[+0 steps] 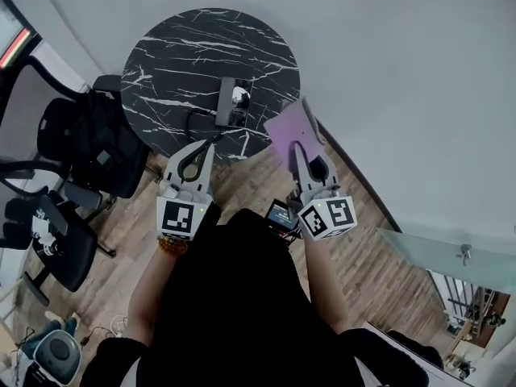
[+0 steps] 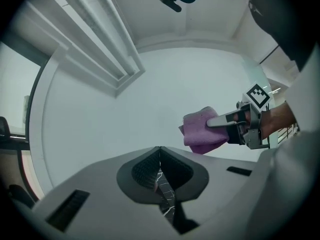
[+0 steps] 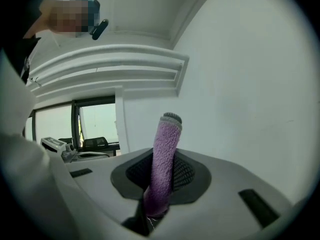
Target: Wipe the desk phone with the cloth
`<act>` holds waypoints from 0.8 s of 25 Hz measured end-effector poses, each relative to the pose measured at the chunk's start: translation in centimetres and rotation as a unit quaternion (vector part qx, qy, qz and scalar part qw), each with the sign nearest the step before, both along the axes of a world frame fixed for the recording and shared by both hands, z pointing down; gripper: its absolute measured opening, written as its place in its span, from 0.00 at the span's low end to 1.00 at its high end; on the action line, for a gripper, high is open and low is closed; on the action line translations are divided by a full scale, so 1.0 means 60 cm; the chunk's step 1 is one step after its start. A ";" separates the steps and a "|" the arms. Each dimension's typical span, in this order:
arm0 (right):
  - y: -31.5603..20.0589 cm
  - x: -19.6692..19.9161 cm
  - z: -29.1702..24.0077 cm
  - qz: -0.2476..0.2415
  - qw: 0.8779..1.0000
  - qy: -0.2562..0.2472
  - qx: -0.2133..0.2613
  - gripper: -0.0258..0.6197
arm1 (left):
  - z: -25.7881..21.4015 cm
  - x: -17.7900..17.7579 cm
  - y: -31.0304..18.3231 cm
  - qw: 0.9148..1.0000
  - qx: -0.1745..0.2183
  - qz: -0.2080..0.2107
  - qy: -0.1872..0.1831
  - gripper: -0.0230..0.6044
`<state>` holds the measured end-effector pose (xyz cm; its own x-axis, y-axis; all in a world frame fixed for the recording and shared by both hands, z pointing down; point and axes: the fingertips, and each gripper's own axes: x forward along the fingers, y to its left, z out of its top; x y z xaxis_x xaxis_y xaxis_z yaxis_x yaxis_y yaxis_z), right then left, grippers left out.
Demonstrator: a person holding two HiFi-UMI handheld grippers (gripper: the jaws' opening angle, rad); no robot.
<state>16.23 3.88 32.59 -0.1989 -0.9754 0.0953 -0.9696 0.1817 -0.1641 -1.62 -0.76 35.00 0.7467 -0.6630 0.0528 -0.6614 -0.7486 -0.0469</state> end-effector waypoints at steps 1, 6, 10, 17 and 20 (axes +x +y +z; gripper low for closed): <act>-0.015 -0.002 0.002 0.003 1.000 -0.008 -0.001 0.14 | 0.001 -0.006 -0.017 1.000 0.001 0.000 0.003 0.06; -0.075 -0.006 0.014 0.003 0.999 -0.031 -0.018 0.14 | 0.008 -0.028 -0.074 1.000 -0.010 0.001 0.016 0.06; -0.121 0.004 0.018 0.008 0.999 -0.034 -0.023 0.14 | 0.015 -0.034 -0.101 0.999 -0.022 0.007 0.033 0.06; -0.169 0.023 0.033 0.022 0.999 -0.013 -0.029 0.14 | 0.032 -0.026 -0.131 0.999 -0.024 0.009 0.028 0.06; -0.187 0.035 0.056 0.036 0.998 0.028 -0.036 0.14 | 0.033 -0.027 -0.135 0.999 -0.021 0.008 0.025 0.06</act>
<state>18.30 -7.32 35.98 -0.1215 -0.9770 0.1751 -0.9876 0.1014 -0.1195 -3.24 -8.89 36.96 0.7596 -0.6490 0.0428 -0.6501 -0.7597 0.0185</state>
